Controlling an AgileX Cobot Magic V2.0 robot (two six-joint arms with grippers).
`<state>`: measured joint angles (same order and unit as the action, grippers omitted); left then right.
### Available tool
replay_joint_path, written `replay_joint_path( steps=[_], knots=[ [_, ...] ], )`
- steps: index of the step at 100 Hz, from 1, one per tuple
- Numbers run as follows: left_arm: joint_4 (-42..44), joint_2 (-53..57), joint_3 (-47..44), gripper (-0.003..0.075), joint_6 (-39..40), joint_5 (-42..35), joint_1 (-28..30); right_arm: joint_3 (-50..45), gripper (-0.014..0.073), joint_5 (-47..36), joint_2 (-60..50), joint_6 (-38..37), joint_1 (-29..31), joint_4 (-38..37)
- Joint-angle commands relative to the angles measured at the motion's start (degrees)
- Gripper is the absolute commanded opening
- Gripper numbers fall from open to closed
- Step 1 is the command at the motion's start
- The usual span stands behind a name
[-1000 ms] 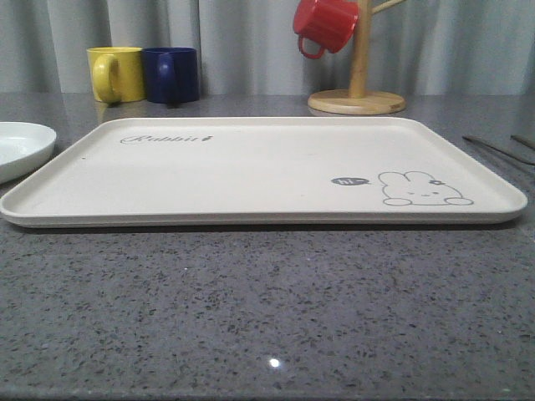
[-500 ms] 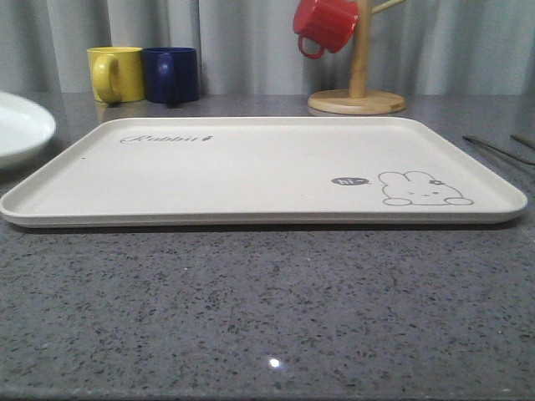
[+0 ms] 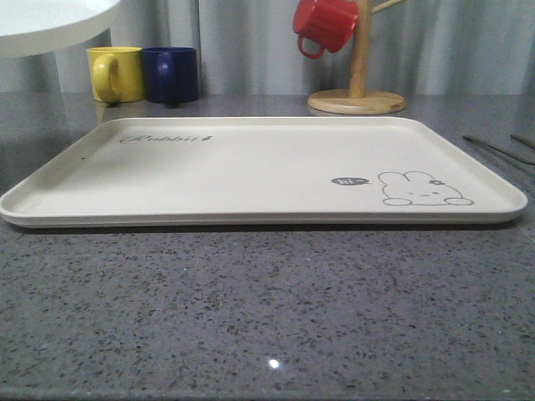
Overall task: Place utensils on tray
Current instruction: 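Lift the white plate with the left gripper and lower it onto the tray, then open the left gripper and raise it away from the plate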
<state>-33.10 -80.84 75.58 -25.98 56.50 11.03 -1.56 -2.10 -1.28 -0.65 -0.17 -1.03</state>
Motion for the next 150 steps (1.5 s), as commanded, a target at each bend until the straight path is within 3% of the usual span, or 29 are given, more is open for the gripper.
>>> replay_joint_path(
  steps=[1, 23, 44, 123, 132, 150],
  knots=[
    [-3.3, -0.14, 3.71, -0.0017, 0.29, -1.24, -4.38, 1.04, -0.0068, -4.67, -0.63, 0.23, -0.1, -0.53],
    [-2.27, -7.82, 8.78, -0.0017, 2.13, -0.77, -14.34, 1.04, -0.0068, -4.67, -0.63, 0.23, -0.1, -0.53],
    [1.71, -13.82, 11.02, -0.0017, 4.83, -0.73, -19.77, 1.04, -0.0068, -4.67, -0.63, 0.23, -0.1, -0.53],
    [3.69, -22.13, 11.02, -0.0011, 4.91, 0.58, -20.97, 1.04, -0.0068, -4.67, -0.63, 0.23, -0.1, -0.53],
    [3.82, -22.13, 11.02, 0.0055, 4.76, 0.58, -20.97, 1.04, -0.0068, -4.67, -0.63, 0.23, -0.1, -0.53],
    [3.82, -22.0, 11.02, 0.0333, 4.16, 0.58, -20.97, 1.04, -0.0068, -4.67, -0.63, 0.23, -0.1, -0.53]
  ],
)
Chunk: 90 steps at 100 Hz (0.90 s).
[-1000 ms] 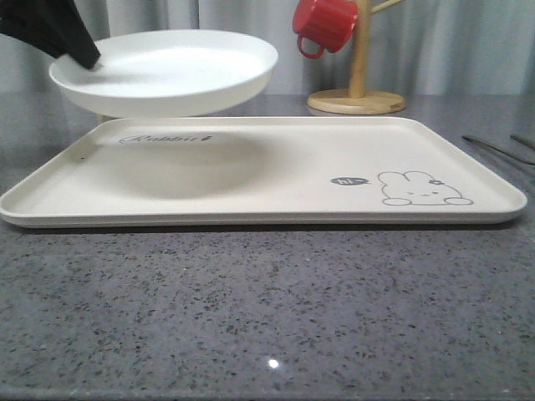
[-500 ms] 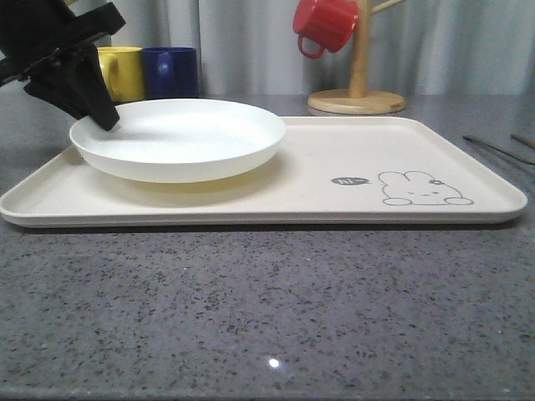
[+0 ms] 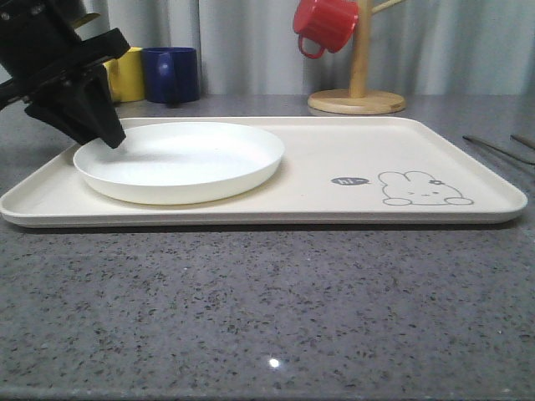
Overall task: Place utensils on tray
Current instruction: 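Open the left gripper and raise it away from the plate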
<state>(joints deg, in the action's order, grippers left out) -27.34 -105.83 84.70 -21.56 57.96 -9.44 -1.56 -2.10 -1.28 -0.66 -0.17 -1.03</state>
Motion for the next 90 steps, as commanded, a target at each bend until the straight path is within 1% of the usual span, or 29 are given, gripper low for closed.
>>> replay_joint_path(
  steps=[1, 6, 11, 21, 31, 55, 63, 72, 90],
  knots=[
    [-1.95, 2.98, 1.9, 0.0341, -0.23, -0.88, -0.49, 1.04, -0.0068, -4.67, -0.63, 0.24, -0.1, -0.53],
    [-1.95, 3.37, 1.9, 0.0395, -0.23, -1.25, -0.49, 1.04, -0.0068, -4.67, -0.63, 0.24, -0.1, -0.53],
    [-1.95, 3.64, 2.42, 0.0417, -0.28, -1.36, -0.49, 1.04, -0.0068, -4.67, -0.63, 0.24, -0.1, -0.53],
    [-1.95, 5.5, 3.6, 0.0416, -0.28, -2.84, -0.49, 1.04, -0.0068, -4.67, -0.63, 0.24, -0.1, -0.53],
    [-1.48, 8.68, 3.6, 0.0416, -0.28, -5.9, -0.49, 1.04, -0.0068, -4.67, -0.63, 0.24, -0.1, -0.53],
    [4.77, 16.73, 2.65, 0.0414, -0.02, -9.17, 0.14, 1.04, -0.0068, -4.67, -0.63, 0.24, -0.1, -0.53],
    [5.51, 20.1, -0.22, 0.0414, -0.02, -12.18, 0.56, 1.04, -0.0068, -4.67, -0.63, 0.24, -0.1, -0.53],
    [5.71, 25.04, -4.96, 0.0414, 0.09, -18.06, 1.27, 1.04, -0.0068, -4.67, -0.63, 0.24, -0.1, -0.53],
    [5.8, 36.8, -18.39, 0.0414, 0.09, -30.75, 3.38, 1.04, -0.0068, -4.67, -0.63, 0.24, -0.1, -0.53]
  ],
)
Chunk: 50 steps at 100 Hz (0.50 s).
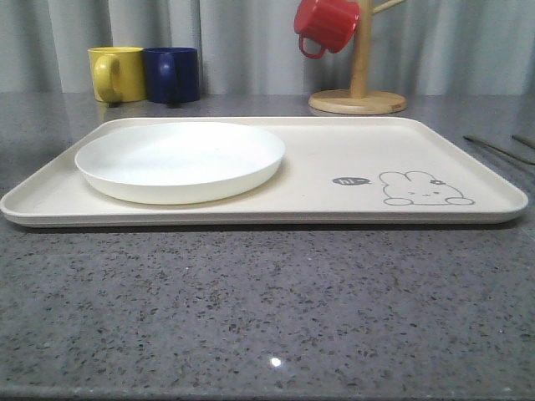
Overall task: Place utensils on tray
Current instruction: 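Open the left gripper and raise it away from the plate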
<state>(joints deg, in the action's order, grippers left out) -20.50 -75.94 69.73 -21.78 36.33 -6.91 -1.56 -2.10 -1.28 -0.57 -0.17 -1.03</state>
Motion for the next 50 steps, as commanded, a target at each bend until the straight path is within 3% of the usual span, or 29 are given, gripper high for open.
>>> replay_joint_path(
  steps=[1, 16, 50],
  knots=[
    [-1.05, 7.4, -4.54, 0.0414, 0.32, -9.63, 0.91, 1.04, -0.0068, -4.67, -0.63, 0.15, -0.1, -0.53],
    [-0.12, 17.74, -15.74, 0.0414, 0.32, -19.51, 1.27, 1.04, -0.0068, -4.67, -0.63, 0.15, -0.1, -0.53],
    [0.81, 38.05, -35.39, 0.0413, 0.32, -32.63, 1.27, 1.04, -0.0068, -4.67, -0.63, 0.15, -0.1, -0.53]
  ],
)
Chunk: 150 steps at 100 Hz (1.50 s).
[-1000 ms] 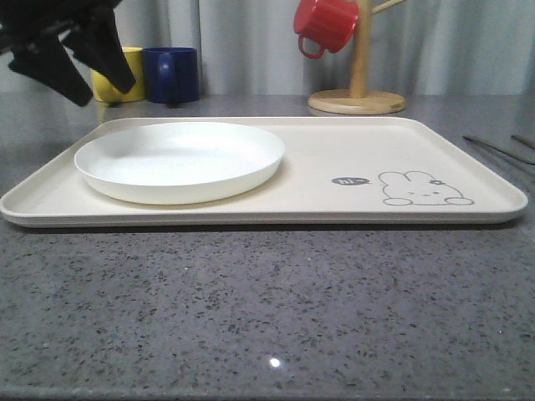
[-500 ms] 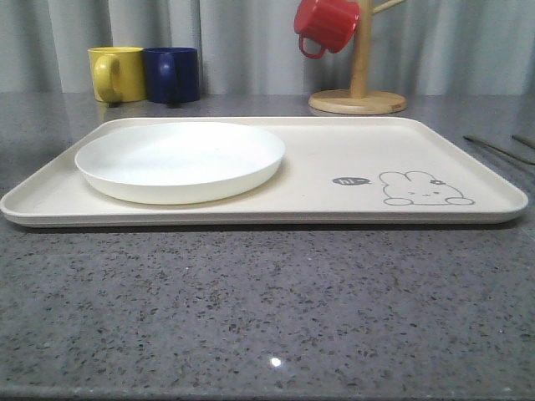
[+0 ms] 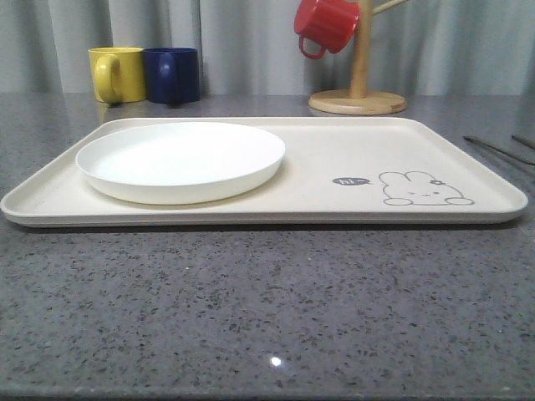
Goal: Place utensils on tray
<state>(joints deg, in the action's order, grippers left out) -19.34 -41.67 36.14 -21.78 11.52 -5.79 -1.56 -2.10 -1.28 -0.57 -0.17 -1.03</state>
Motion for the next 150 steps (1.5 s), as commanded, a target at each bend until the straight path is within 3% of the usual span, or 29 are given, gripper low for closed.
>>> replay_joint_path(
  steps=[1, 15, 24, 56, 79, 107, 129, 150],
  knots=[
    [-0.35, 4.13, -2.09, 0.0413, 0.32, -8.35, 0.14, 1.04, -0.0068, -4.67, -0.63, 0.15, -0.1, -0.53],
    [-0.35, 9.72, -6.4, 0.0404, 0.32, -12.4, 0.14, 1.04, -0.0068, -4.67, -0.63, 0.15, -0.1, -0.53],
    [-0.35, 11.6, -7.3, 0.0358, 0.32, -12.66, 0.14, 1.04, -0.0068, -4.67, -0.63, 0.15, -0.1, -0.53],
    [-0.35, 12.0, -7.43, -0.0017, 0.32, -12.7, 0.14, 1.04, -0.0068, -5.11, -0.63, 0.15, -0.1, -0.53],
    [-0.35, 12.0, -7.43, -0.0017, 0.32, -12.7, 0.14, 1.04, -0.0068, -5.16, -0.63, 0.15, -0.1, -0.53],
    [-0.35, 12.0, -7.43, -0.0017, 0.32, -12.7, 0.14, 1.87, -0.0068, -12.66, -0.63, 0.15, -0.1, -0.32],
    [-0.35, 12.0, -7.43, -0.0017, 0.32, -12.7, 0.14, 12.08, -0.0068, 2.1, 1.94, 0.15, -0.1, 2.68],
    [-0.35, 12.0, -7.43, -0.0017, 0.32, -12.7, 0.14, 29.52, -0.0068, 20.11, 15.45, 0.15, -0.1, 5.49]
  ],
)
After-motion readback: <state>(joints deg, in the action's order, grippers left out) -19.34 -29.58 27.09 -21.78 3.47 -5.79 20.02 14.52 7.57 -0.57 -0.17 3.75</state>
